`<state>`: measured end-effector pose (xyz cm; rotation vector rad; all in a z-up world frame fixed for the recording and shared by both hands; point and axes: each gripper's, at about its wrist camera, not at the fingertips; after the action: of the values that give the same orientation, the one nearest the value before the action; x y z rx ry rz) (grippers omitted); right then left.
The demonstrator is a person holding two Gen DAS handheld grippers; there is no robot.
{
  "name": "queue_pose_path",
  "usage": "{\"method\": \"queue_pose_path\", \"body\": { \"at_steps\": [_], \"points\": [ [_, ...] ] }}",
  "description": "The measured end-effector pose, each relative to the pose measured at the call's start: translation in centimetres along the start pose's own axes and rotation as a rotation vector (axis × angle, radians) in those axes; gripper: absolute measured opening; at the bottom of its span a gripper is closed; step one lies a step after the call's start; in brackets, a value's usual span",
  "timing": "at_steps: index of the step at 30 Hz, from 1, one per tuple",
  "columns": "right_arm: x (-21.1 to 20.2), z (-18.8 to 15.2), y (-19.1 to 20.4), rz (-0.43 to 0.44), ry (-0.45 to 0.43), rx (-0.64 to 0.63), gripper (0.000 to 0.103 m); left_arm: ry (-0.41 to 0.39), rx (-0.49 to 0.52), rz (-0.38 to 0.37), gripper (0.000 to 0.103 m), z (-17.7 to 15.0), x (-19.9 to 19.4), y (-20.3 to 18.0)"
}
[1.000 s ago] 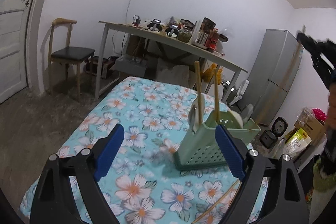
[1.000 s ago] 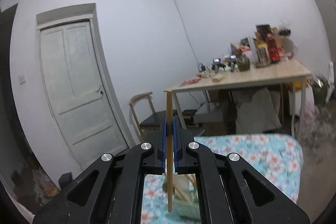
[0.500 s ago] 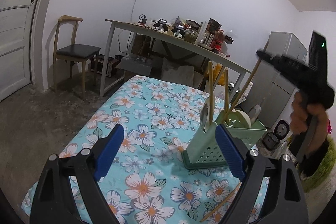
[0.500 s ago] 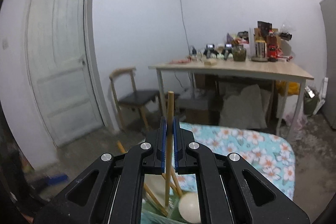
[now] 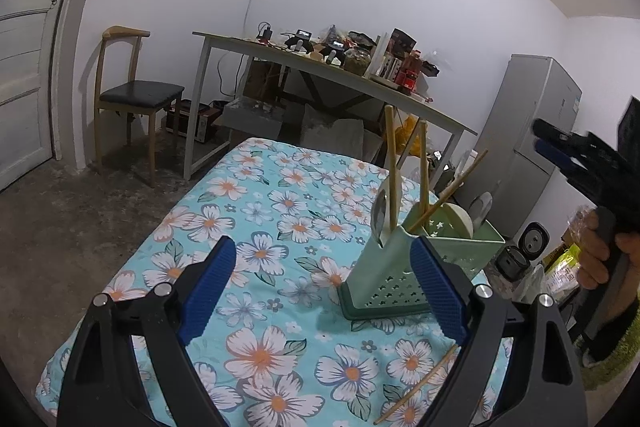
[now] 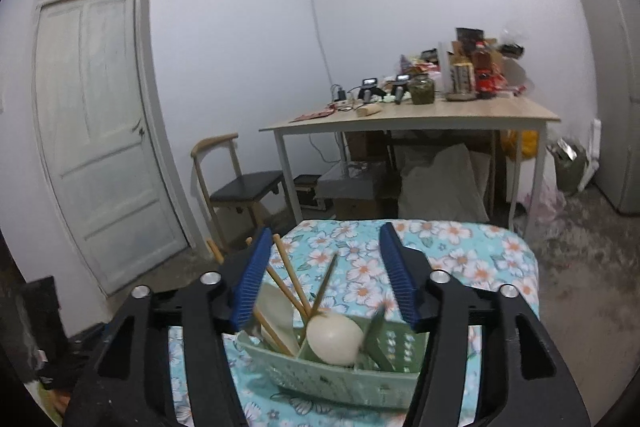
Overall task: Organize utensils
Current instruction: 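Lower the right gripper's chopstick into the holder and open the right gripper, then move the right gripper down to the loose chopsticks on the cover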
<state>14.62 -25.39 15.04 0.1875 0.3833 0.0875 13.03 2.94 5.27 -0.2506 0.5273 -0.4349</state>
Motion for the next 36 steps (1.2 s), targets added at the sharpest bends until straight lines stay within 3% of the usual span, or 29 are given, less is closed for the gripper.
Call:
{"method": "queue_pose_path", "body": {
  "at_steps": [7,12,20,25,36],
  "points": [
    [-3.4,-2.6,-2.3,0.009,0.072,0.136,0.078,0.017,0.022,-0.026,0.086,-0.3,0.2,-1.0],
    [-4.5,-5.9,-3.4,-0.037,0.179,0.213,0.078,0.031,0.059,-0.034,0.086,-0.8,0.5,-2.0],
    [-4.4,-13.6,-5.7,-0.053,0.367,0.461,0.078,0.060,0.086,-0.052,0.086,-1.3,1.2,-3.1],
    [-3.7,-18.0,-6.9,-0.027,0.451,0.639,0.067,0.089,0.122,-0.058,0.086,-2.2,1.8,-3.7],
    [-0.2,-22.2,-8.4,0.005,0.543,0.851,0.040,0.152,0.155,-0.023,0.088,-3.5,2.5,-3.1]
  ]
}}
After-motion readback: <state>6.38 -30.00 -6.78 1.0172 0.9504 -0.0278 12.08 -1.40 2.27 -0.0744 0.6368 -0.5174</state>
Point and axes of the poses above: each gripper's, at about its wrist camera, not at the fingertips, and x roughly the way its jaws point, y to its left, z to its top, and after that the axes turned 1 degree about -x, right-handed
